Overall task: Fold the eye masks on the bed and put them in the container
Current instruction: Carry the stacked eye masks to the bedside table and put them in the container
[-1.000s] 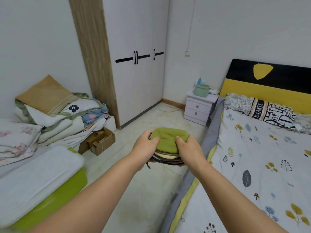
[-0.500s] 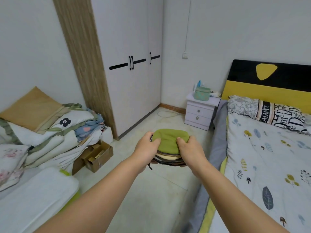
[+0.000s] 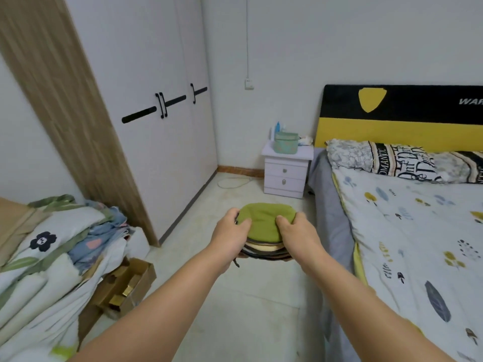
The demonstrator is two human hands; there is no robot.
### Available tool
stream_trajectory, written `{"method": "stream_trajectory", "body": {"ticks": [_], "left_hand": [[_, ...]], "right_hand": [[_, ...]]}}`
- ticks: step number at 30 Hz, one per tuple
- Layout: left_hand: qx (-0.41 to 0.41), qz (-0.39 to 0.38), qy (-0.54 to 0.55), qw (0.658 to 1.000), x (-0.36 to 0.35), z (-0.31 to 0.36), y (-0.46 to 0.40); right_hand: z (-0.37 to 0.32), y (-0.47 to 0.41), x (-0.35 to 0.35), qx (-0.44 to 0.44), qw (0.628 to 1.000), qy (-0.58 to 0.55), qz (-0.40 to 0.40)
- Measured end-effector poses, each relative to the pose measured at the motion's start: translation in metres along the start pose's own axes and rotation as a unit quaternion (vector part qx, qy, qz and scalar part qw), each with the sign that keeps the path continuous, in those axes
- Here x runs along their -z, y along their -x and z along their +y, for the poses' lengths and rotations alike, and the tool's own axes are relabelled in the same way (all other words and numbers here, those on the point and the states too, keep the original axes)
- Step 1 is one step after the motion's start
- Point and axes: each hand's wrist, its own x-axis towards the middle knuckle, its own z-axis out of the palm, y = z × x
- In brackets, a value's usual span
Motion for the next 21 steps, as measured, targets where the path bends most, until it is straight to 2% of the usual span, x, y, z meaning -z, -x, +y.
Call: {"method": "stream_trajectory", "body": {"ticks": [10,21], "left_hand": [[-0.008,-0.041,-0.008,0.999,0.052,-0.007,-0.091],[-0.002,-0.048,0.018,0.999,0.014,0.015,-0.225]], "right_hand": [[-0.039,-0.056,-0.061,-0.026,0.999,-0.022,0.028],[-0.048,-0.198,-0.058,-0.017,0.998,-0.007,0.058]]}}
